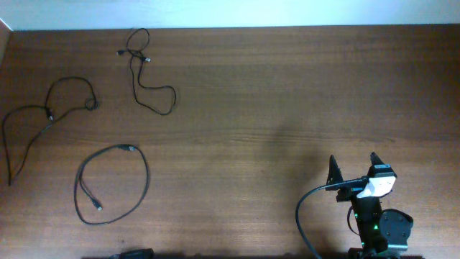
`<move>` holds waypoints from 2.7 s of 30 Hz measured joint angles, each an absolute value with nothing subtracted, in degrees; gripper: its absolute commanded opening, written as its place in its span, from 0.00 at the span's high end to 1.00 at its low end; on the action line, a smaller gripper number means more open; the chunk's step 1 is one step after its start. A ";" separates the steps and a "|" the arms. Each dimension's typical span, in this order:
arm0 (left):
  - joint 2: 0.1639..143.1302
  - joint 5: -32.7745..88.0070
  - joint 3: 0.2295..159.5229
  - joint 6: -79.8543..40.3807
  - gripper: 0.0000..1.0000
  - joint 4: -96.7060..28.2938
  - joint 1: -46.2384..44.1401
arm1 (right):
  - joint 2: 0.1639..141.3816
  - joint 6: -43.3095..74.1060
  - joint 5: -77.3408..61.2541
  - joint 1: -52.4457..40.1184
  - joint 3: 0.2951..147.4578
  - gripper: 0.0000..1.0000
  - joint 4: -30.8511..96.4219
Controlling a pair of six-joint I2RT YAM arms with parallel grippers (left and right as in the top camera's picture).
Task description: Untangle cables
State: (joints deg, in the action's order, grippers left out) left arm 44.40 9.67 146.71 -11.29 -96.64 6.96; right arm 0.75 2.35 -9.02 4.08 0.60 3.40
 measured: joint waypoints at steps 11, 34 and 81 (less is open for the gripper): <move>17.26 8.05 107.31 -11.09 0.01 -96.84 8.43 | 0.67 2.35 -8.93 4.08 0.60 0.02 3.40; 0.47 0.54 68.62 -11.14 0.01 -69.12 1.83 | 0.64 2.37 -8.84 4.08 0.60 0.02 3.42; 0.80 -3.40 0.82 -1.26 0.01 -4.49 2.44 | 0.62 2.33 -8.84 4.08 0.60 0.01 3.42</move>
State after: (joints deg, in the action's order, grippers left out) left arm 0.80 -3.40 0.82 -1.26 -4.49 2.44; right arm 0.62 2.33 -8.84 4.08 0.60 3.42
